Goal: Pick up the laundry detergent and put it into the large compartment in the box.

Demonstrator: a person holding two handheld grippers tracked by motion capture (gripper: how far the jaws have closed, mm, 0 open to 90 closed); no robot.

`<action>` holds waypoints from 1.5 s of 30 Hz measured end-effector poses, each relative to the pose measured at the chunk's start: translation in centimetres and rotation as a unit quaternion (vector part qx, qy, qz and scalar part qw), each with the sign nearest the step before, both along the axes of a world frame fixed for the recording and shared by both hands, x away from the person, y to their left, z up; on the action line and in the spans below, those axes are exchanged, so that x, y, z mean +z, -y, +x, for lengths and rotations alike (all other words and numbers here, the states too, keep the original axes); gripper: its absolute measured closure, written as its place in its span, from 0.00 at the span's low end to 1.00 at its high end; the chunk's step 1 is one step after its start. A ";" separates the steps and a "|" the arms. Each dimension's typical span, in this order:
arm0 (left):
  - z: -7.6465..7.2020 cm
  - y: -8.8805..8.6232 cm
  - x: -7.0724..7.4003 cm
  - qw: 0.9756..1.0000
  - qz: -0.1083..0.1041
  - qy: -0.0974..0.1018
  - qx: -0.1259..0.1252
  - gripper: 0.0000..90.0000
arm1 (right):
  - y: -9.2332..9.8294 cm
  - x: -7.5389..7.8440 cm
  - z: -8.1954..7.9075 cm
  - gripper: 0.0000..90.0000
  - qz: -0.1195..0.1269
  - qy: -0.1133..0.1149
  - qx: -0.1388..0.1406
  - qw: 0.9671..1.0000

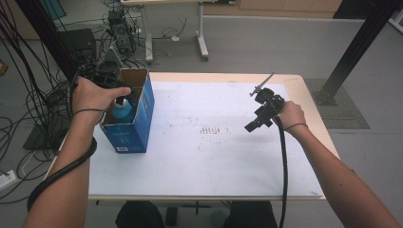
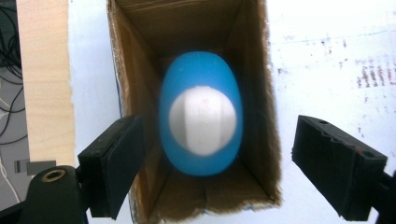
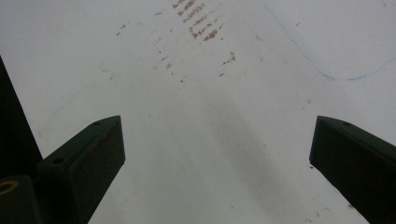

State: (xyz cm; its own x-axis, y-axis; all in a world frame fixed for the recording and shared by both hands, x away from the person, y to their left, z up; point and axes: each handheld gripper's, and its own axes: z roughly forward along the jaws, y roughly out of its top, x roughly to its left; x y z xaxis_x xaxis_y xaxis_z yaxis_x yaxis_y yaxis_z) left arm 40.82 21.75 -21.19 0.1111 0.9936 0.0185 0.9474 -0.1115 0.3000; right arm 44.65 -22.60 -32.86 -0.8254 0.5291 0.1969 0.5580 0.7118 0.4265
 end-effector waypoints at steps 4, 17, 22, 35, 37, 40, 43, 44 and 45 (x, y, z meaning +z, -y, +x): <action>-0.3 0.5 0.9 1.000 0.001 0.007 -0.006 0.14 | -0.1 0.0 0.0 0.03 0.002 0.000 0.000 1.000; -1.6 2.5 4.5 0.998 0.009 0.040 -0.037 0.08 | 0.0 0.2 -0.1 0.03 0.001 0.001 -0.001 1.000; -2.2 3.4 5.6 0.997 0.012 0.044 -0.054 0.08 | 0.1 0.4 -0.1 0.03 0.007 0.000 -0.005 1.000; -3.1 6.3 7.3 0.993 0.002 0.044 -0.110 0.09 | 0.3 0.9 -0.2 0.03 0.005 0.002 -0.011 1.000; -3.1 7.1 7.4 0.992 0.002 0.045 -0.119 0.09 | 0.4 1.0 -0.2 0.03 0.004 0.003 -0.012 1.000; -3.3 8.1 7.3 0.990 0.001 0.045 -0.134 0.09 | 0.4 1.0 -0.2 0.03 0.005 0.003 -0.012 1.000; -3.4 9.1 7.3 0.988 -0.001 0.042 -0.151 0.09 | 0.4 0.9 -0.1 0.03 0.005 0.002 -0.011 1.000; -3.5 9.4 7.2 0.987 -0.004 0.041 -0.158 0.09 | 0.4 0.9 -0.1 0.03 0.005 0.001 -0.011 1.000; -3.6 9.7 7.2 0.986 -0.004 0.041 -0.163 0.09 | 0.4 0.8 -0.1 0.03 0.004 0.000 -0.011 1.000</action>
State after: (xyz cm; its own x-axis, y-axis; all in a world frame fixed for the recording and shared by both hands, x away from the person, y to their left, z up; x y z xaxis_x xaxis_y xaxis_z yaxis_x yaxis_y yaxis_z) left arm 37.23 12.00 -14.00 0.4234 0.9053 0.0335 0.8336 -0.4038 0.3768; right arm 44.60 -22.98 -32.02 -0.8132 0.5460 0.2013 0.5739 0.6951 0.4331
